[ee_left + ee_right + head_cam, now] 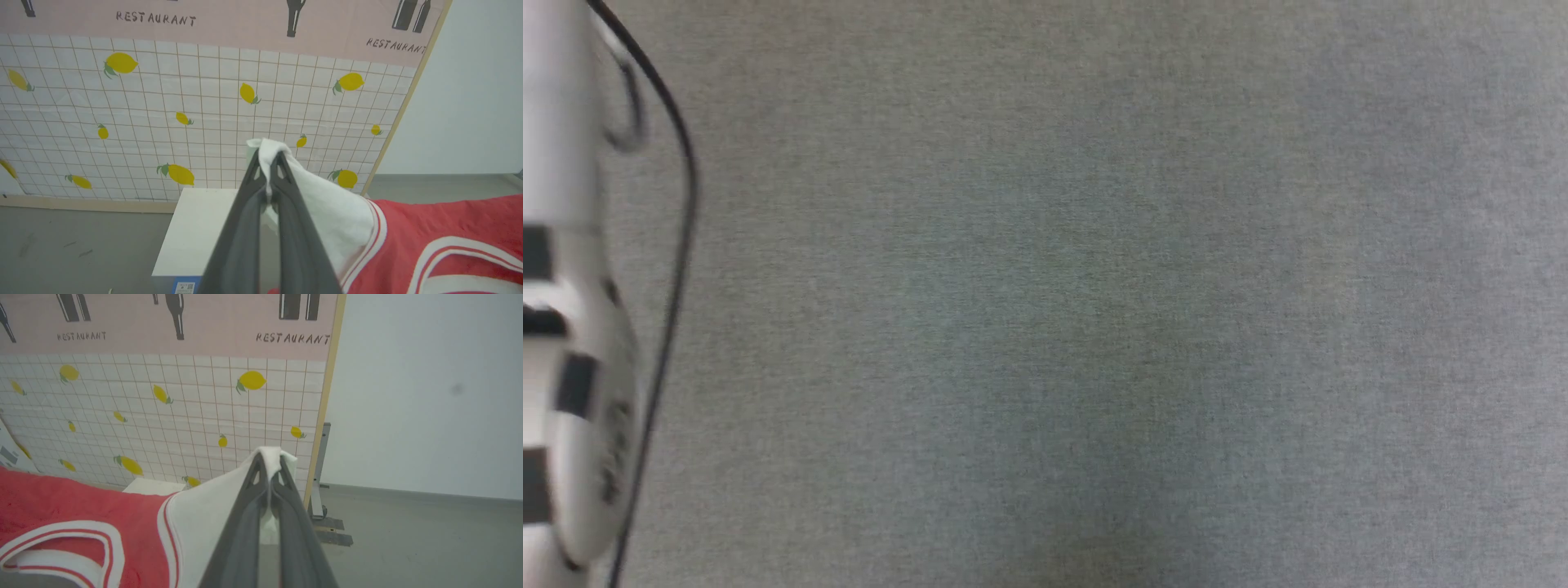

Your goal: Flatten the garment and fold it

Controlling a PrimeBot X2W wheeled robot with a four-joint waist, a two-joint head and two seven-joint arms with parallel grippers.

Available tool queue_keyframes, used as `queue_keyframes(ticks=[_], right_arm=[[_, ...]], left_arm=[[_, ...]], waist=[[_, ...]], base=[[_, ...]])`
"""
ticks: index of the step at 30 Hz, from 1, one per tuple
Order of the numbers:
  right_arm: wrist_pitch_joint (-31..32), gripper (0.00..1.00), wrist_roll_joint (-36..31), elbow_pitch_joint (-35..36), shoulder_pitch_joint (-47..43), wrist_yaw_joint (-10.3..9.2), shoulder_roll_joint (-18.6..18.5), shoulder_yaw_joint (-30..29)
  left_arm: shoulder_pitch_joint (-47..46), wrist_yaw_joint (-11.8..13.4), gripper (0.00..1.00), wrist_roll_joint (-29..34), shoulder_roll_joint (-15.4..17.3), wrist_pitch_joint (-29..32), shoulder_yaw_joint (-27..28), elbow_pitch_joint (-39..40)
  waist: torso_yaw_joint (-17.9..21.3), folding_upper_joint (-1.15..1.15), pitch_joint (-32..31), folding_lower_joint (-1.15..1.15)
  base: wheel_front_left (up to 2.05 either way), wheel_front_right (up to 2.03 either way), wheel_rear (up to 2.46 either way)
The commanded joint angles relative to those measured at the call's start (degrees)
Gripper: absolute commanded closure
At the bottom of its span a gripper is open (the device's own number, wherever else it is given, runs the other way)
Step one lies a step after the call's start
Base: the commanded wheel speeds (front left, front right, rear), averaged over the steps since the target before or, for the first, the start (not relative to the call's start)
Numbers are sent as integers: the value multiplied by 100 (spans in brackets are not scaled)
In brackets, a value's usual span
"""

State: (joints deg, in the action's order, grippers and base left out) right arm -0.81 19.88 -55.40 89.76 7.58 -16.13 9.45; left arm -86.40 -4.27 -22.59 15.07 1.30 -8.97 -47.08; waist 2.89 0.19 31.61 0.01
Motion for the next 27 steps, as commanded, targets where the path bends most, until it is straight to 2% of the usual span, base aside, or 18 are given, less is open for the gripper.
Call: queue_keyframes(ticks=[1, 10, 13, 23, 27], right_arm=[[72, 100, 127, -45, -275, -9, -43, 130], [881, 100, 997, 116, -2182, -9, -544, 1099], [1264, 100, 1431, 407, -3107, -9, -856, 1388], [1689, 100, 2052, 1237, -4796, -9, -1691, 1412], [2014, 100, 2221, 1592, -5359, -9, -1915, 1355]], left_arm=[[303, -57, 100, 7, -13, -73, -62, -93], [2131, -245, 100, -43, 44, -138, -440, -762], [2812, -291, 100, -54, 117, -85, -662, -902], [3956, -319, 100, -181, 426, 83, -1174, -702], [4382, -320, 100, -348, 551, 352, -1442, -462]], waist=[[-97, -19, -180, -1], [-291, -19, -1039, -1], [-358, -19, -1435, -1], [-435, -19, -2317, -1], [-462, -19, -2594, -1]], base=[[0, 0, 0], [0, 0, 0], [0, 0, 0], [0, 0, 0], [0, 0, 0]])
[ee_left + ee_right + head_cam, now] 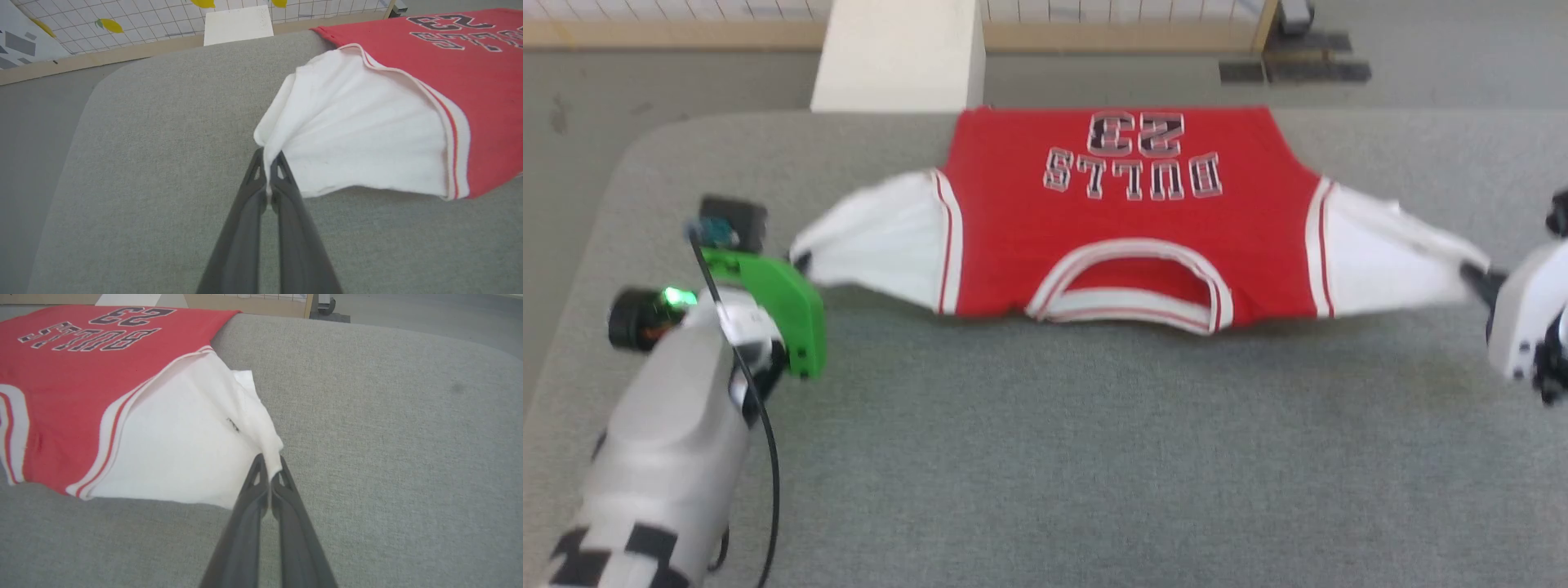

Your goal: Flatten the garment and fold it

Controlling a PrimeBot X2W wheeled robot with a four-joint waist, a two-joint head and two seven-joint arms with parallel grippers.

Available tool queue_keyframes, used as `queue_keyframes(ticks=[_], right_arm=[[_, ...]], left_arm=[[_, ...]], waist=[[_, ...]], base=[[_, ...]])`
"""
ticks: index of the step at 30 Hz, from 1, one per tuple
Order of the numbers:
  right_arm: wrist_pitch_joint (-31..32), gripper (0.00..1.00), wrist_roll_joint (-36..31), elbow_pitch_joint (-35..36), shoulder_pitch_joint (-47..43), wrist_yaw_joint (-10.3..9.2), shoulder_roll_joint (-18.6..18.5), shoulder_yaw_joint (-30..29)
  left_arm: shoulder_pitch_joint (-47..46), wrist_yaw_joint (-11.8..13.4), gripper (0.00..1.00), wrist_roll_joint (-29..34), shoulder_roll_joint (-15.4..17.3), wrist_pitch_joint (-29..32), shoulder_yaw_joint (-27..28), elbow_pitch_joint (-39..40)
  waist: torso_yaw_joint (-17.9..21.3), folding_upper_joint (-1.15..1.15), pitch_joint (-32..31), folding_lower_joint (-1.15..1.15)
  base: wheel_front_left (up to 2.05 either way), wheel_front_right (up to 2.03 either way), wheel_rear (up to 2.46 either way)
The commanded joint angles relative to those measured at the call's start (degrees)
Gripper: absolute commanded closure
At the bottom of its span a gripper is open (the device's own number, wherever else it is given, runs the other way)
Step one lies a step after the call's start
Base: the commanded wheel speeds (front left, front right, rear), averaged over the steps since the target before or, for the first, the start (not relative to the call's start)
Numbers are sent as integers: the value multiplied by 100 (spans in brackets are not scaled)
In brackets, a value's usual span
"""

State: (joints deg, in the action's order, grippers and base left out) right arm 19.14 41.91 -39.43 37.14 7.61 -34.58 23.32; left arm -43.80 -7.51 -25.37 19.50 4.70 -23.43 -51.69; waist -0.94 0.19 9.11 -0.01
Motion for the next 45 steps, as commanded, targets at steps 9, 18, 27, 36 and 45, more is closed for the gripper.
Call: queue_keyframes(ticks=[9, 18, 27, 36, 45], right_arm=[[1044, 100, 358, 1025, -1523, -12, -503, -223], [2277, 100, 616, 2109, -2751, -12, -857, -817], [3345, 100, 336, 2858, -3902, -12, -697, -1695], [3429, 0, -185, 3446, -3986, -12, -75, -2482], [2936, 0, -475, 3866, -3003, -12, 519, -2937]], left_arm=[[1327, 3, 100, -727, 617, 894, -643, 1024], [2519, 45, 100, -1082, 1486, 1586, -833, 2288], [3475, 282, 100, -1599, 1751, 2411, -878, 3680], [3527, 523, 100, -1360, 1549, 1954, -915, 4302], [3411, 703, 100, -1185, 1017, 1141, -891, 4867]], waist=[[-127, -19, -721, 1], [-175, -19, -828, 1], [-261, -19, -716, 1], [-362, -19, -483, 1], [-668, -19, -207, 1]], base=[[0, 0, 0], [0, 0, 0], [0, 0, 0], [0, 0, 0], [0, 0, 0]])
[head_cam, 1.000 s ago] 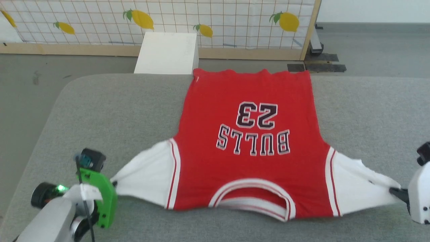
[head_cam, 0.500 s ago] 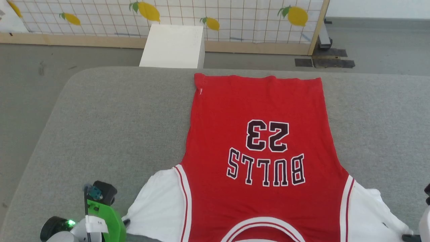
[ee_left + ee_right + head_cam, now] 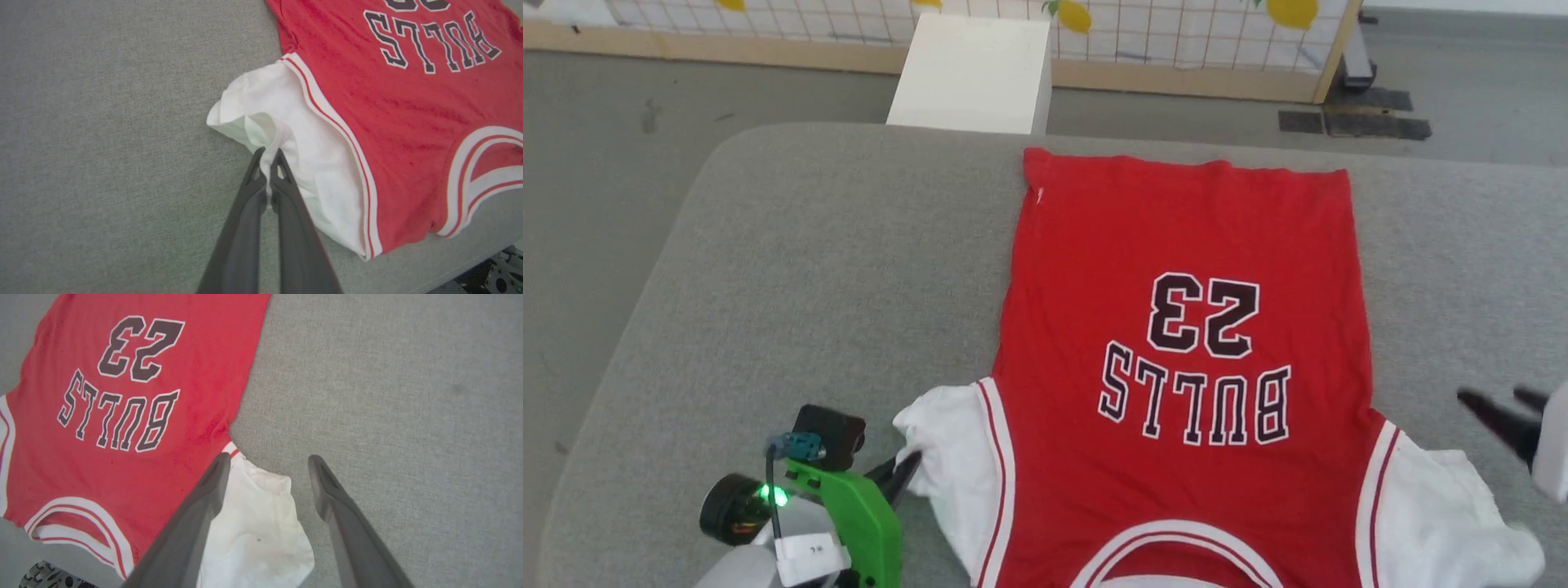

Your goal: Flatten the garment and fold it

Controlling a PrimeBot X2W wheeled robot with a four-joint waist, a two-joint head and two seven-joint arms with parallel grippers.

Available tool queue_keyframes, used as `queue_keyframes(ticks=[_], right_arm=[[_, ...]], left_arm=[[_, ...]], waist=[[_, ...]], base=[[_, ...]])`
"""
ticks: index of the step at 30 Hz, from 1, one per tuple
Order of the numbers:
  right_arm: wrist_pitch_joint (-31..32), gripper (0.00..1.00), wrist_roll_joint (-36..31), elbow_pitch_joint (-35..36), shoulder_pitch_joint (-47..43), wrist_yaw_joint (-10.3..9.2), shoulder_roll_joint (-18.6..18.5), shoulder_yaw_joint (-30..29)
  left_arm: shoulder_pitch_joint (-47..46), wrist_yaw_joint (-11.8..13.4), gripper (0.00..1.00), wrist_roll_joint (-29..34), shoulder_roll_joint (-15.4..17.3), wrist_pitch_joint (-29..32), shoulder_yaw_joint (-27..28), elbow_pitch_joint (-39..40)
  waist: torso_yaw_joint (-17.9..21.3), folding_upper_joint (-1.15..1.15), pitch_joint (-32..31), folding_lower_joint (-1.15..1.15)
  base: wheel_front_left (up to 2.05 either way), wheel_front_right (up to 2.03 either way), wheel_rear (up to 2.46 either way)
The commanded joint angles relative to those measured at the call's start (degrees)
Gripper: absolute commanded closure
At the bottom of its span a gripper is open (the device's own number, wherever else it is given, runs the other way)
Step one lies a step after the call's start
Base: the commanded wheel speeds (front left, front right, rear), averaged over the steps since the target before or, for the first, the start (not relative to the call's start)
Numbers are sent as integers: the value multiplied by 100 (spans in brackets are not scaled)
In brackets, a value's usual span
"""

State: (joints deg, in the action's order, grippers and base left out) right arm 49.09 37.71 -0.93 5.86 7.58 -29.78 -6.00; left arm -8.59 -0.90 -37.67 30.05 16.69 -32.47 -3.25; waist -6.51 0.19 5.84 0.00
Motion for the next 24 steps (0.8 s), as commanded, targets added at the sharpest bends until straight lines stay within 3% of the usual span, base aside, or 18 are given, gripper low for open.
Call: queue_keyframes(ticks=[1, 6, 12, 24], right_arm=[[-121, 0, -114, 10, 248, -9, 71, 13], [-463, 0, -538, -286, 1122, -9, 190, 150], [-466, 0, -867, -1198, 2258, -9, 217, 318], [-520, 0, -1493, -3074, 4370, -9, -166, 402]], left_arm=[[-129, 59, 100, 69, -86, -145, 19, 68], [-284, 238, 100, 175, -375, -631, 135, 222], [-428, 455, 100, 158, -773, -1173, 318, 308], [-670, 469, 100, 241, -1167, -1802, 317, 265]], waist=[[-155, -19, 167, 0], [-400, -19, 575, 0], [-692, -19, 1093, 0], [-1136, -19, 2010, 0]], base=[[0, 0, 0], [0, 0, 0], [0, 0, 0], [0, 0, 0]])
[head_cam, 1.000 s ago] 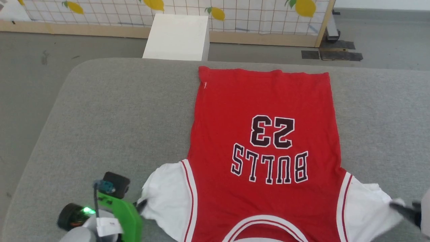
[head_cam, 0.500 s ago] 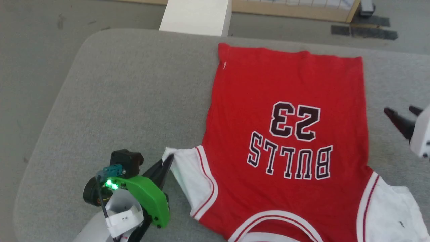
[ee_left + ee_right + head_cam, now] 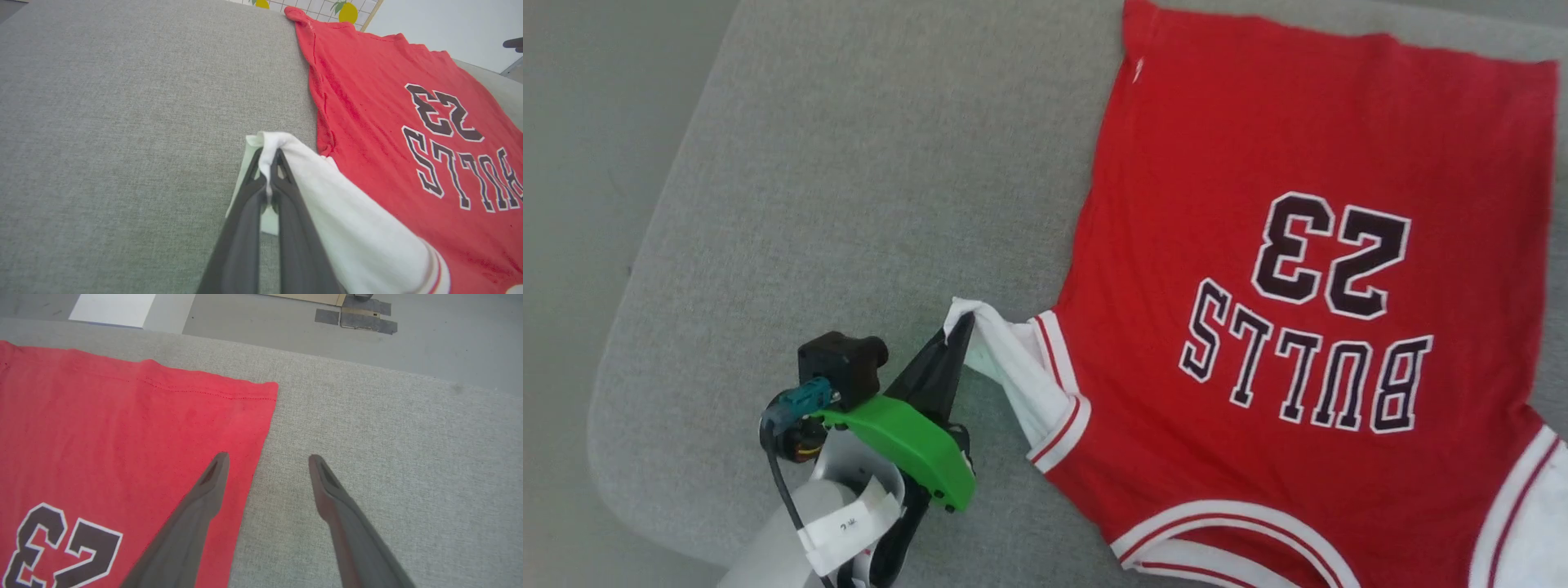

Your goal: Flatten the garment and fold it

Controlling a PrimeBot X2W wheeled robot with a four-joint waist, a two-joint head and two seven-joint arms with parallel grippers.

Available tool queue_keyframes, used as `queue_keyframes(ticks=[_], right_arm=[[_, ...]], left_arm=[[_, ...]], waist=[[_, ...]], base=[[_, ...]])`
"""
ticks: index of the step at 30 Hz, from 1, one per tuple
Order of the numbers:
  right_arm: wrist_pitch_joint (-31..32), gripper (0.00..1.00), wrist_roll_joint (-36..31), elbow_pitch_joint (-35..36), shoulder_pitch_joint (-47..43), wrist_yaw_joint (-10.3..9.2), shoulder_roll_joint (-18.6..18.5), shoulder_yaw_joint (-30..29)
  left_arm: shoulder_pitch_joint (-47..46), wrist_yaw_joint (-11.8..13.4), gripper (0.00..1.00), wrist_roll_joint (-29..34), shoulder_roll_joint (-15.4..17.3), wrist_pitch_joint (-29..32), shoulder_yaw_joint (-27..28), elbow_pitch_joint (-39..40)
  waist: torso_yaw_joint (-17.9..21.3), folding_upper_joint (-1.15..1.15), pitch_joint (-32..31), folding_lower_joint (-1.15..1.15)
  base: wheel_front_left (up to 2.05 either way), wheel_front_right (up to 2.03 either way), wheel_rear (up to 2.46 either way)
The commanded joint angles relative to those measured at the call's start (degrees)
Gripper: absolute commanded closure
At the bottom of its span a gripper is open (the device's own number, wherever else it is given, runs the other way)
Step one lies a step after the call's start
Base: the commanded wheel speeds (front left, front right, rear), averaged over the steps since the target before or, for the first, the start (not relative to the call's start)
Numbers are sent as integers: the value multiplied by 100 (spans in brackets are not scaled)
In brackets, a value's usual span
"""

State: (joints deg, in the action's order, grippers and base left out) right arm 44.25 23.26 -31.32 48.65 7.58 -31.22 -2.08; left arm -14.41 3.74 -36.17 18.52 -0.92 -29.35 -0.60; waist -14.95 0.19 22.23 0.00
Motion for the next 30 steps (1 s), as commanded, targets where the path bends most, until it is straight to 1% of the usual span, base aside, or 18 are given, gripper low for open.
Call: queue_keyframes(ticks=[1, 9, 15, 21, 22, 23, 30], right_arm=[[-30, 0, -84, -173, 237, -9, -48, 31], [-17, 0, -441, -1065, 1027, -9, -232, -14], [-9, 0, -555, -1391, 1404, -9, -277, 150], [-6, 0, -623, -1664, 1568, -9, -316, 424], [14, 65, -614, -1702, 1572, -9, -324, 467], [22, 100, -597, -1741, 1579, -9, -339, 507], [-17, 100, -456, -1920, 1506, -9, -413, 726]], left_arm=[[-103, -6, 100, 109, -27, -71, -15, 7], [-180, -29, 100, 213, -61, -35, -190, 261], [-188, 7, 100, 245, -64, 31, -264, 486], [-209, 28, 100, 239, -76, 60, -299, 562], [-213, 30, 100, 237, -76, 62, -301, 562], [-218, 32, 100, 234, -75, 64, -302, 560], [-214, 65, 100, 209, -59, 64, -293, 495]], waist=[[-325, -19, 433, 0], [-570, -19, 753, 0], [-670, -19, 927, 0], [-709, -19, 1022, 0], [-713, -19, 1029, 0], [-716, -19, 1038, 0], [-661, -19, 939, 0]], base=[[0, 0, 0], [0, 0, 0], [0, 0, 0], [0, 0, 0], [0, 0, 0], [0, 0, 0], [0, 0, 0]])
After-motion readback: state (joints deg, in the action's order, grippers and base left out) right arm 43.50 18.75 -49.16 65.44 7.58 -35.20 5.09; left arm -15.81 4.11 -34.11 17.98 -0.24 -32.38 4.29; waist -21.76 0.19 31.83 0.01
